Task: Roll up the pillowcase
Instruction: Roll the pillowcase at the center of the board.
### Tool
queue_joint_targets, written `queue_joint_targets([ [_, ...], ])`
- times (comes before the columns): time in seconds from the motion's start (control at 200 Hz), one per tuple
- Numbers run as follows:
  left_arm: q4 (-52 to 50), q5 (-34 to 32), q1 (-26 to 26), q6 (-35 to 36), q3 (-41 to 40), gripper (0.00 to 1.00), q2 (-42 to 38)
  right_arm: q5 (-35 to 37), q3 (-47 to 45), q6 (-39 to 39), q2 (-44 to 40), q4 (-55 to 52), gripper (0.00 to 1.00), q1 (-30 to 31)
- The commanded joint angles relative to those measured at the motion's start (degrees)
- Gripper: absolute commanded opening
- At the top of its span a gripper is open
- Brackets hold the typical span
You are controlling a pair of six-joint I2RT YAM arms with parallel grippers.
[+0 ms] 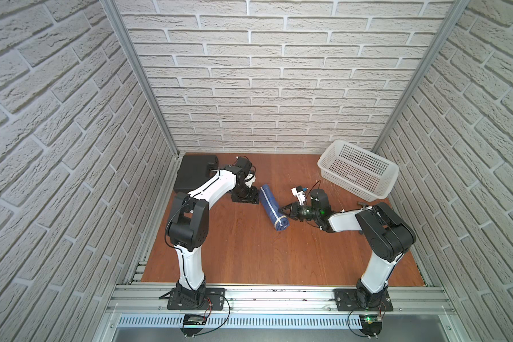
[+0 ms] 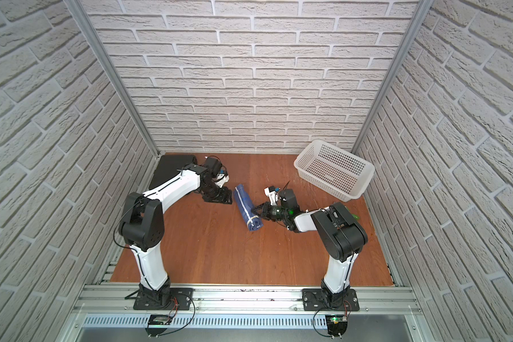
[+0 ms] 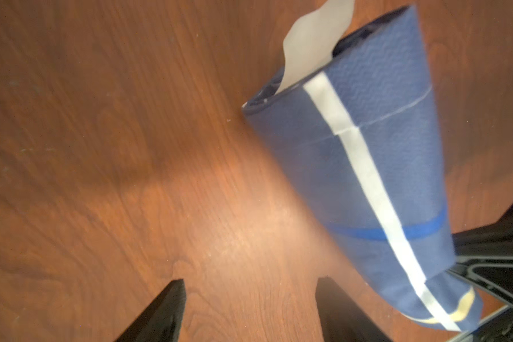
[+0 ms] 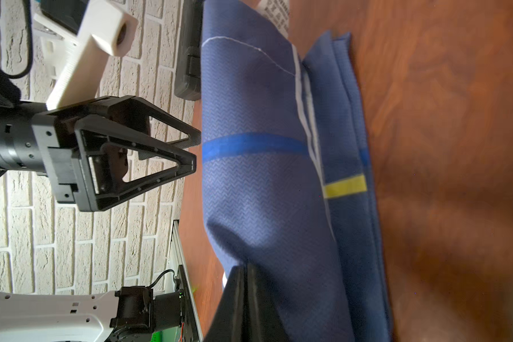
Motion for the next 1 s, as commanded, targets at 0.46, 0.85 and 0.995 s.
queue_joint_targets([
  [0.46, 6.7, 5.54, -2.5, -5.61, 10.0, 0.74, 11.38, -3.36, 4.04, -13.04, 1.95, -10.88, 0.26, -5.37],
  [0.85, 5.31, 6.37, -2.75, -6.82, 13.23, 0.73, 18.05, 3.13, 9.15, -26.98, -0.72, -29.56, 0.32, -5.37],
  [0.995, 3.1, 5.44, -2.86, -5.4, 13.77, 0.72, 19.46, 6.48, 10.76, -33.36, -3.92, -37.43, 0.34, -4.74],
])
